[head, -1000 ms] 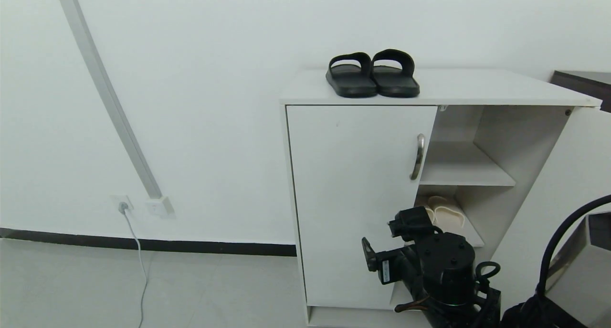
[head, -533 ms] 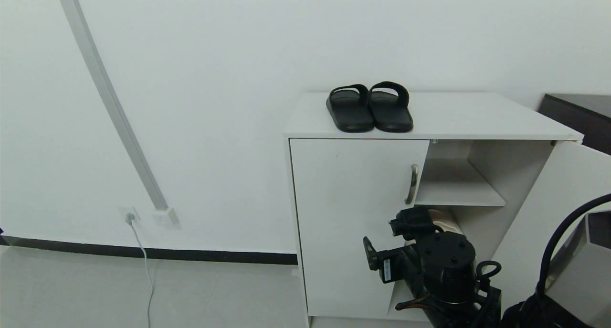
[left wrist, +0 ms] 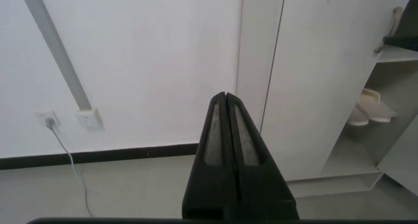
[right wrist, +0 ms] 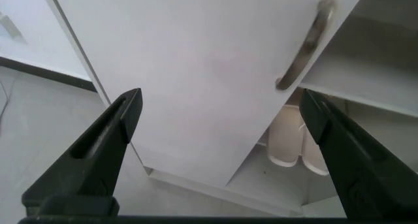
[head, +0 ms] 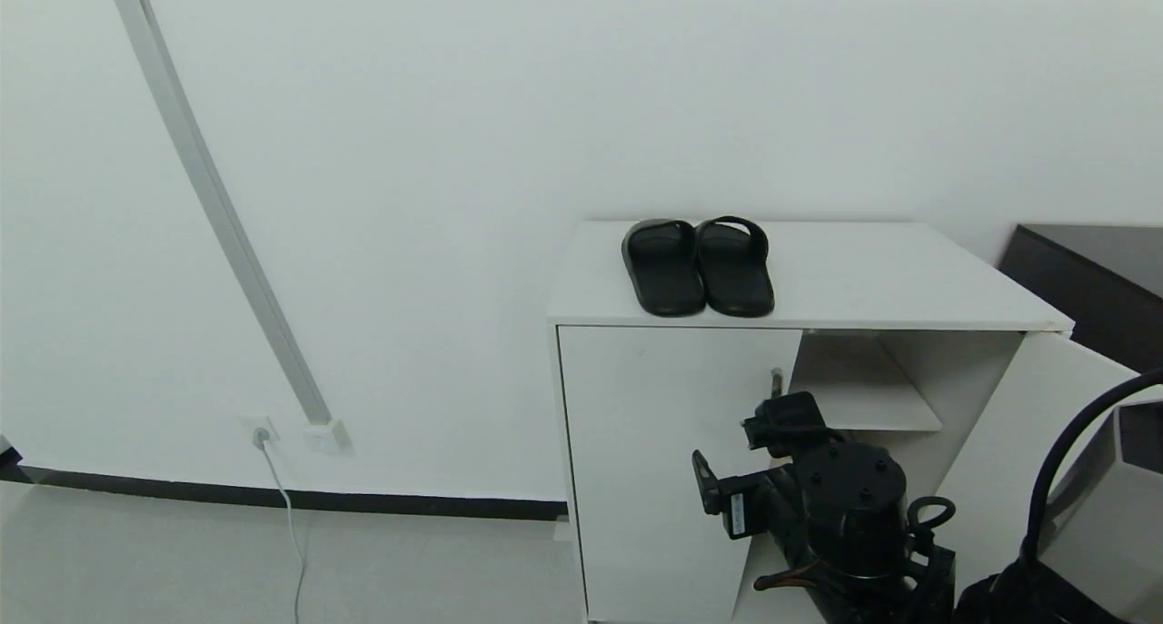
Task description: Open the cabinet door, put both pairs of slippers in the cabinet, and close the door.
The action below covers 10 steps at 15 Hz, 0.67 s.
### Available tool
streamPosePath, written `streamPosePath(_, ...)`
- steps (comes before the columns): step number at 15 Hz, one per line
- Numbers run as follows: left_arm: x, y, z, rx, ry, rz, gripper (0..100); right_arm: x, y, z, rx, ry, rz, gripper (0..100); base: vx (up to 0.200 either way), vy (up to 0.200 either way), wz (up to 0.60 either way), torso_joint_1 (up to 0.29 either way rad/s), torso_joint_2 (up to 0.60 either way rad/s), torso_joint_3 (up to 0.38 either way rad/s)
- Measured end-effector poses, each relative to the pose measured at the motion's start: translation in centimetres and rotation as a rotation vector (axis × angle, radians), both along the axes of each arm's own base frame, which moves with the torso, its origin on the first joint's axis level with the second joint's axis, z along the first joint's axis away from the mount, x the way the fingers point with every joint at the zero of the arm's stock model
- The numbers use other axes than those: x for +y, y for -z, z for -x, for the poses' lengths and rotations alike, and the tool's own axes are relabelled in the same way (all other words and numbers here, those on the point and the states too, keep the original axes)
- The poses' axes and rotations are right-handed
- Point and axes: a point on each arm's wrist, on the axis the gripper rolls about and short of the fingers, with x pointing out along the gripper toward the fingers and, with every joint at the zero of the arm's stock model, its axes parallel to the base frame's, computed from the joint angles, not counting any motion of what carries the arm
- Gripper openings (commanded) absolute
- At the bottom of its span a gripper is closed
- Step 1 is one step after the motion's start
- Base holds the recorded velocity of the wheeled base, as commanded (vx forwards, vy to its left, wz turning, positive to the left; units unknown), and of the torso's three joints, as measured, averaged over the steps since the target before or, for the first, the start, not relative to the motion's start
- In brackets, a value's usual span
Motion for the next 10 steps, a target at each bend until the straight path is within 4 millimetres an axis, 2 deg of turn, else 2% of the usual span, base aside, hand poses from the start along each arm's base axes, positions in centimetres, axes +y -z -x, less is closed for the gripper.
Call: streamPosePath(10, 0.00, 0.00, 0.00, 0.000, 0.000, 0.000, 0, -0.01, 0.00, 0.02, 0.000, -0.002, -0.003, 100, 0.000, 0.000, 0.00, 0.243, -0.56, -0.321)
